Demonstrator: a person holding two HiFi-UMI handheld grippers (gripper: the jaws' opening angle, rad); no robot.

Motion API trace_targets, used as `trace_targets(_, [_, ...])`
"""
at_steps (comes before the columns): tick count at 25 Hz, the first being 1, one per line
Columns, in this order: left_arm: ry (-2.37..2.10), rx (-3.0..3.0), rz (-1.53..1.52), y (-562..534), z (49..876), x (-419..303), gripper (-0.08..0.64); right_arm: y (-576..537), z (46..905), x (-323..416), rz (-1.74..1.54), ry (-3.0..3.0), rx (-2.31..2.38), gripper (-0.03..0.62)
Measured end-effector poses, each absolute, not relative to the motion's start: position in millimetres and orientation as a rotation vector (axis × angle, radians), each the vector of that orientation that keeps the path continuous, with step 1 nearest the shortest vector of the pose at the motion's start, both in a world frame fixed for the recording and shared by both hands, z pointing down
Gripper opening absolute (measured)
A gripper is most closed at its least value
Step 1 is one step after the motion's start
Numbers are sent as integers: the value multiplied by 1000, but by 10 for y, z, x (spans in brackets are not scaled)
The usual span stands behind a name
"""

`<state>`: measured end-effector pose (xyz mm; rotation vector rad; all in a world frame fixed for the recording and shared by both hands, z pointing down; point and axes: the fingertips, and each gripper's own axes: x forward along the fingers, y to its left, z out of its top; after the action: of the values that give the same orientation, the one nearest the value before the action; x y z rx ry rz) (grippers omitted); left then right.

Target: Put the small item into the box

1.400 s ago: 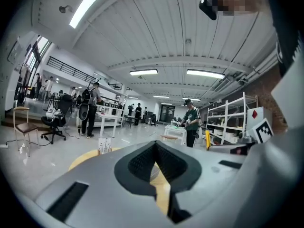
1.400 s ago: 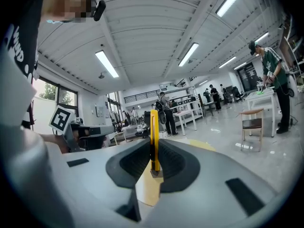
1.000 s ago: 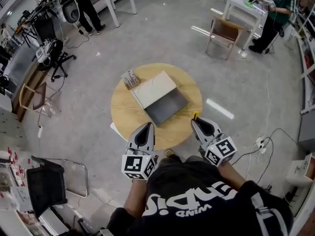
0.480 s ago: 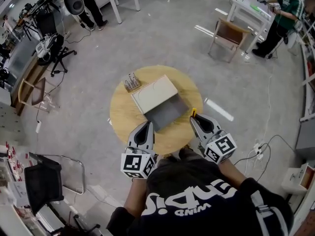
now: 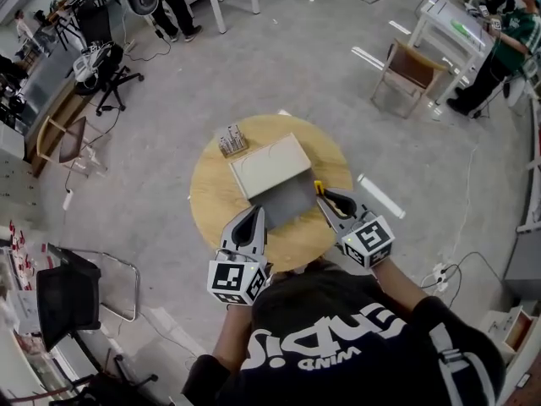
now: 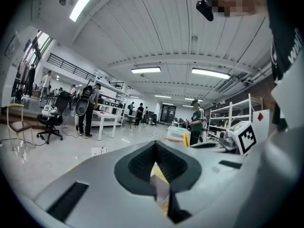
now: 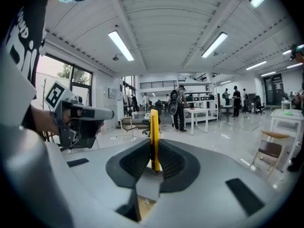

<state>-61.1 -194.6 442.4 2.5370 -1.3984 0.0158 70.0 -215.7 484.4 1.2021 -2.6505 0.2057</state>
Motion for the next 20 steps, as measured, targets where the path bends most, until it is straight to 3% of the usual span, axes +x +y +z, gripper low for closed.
trace_targets(20, [-1455,2445,5,-2181,4606,-684,9,-2617,6457,151,42,-2340,600,44])
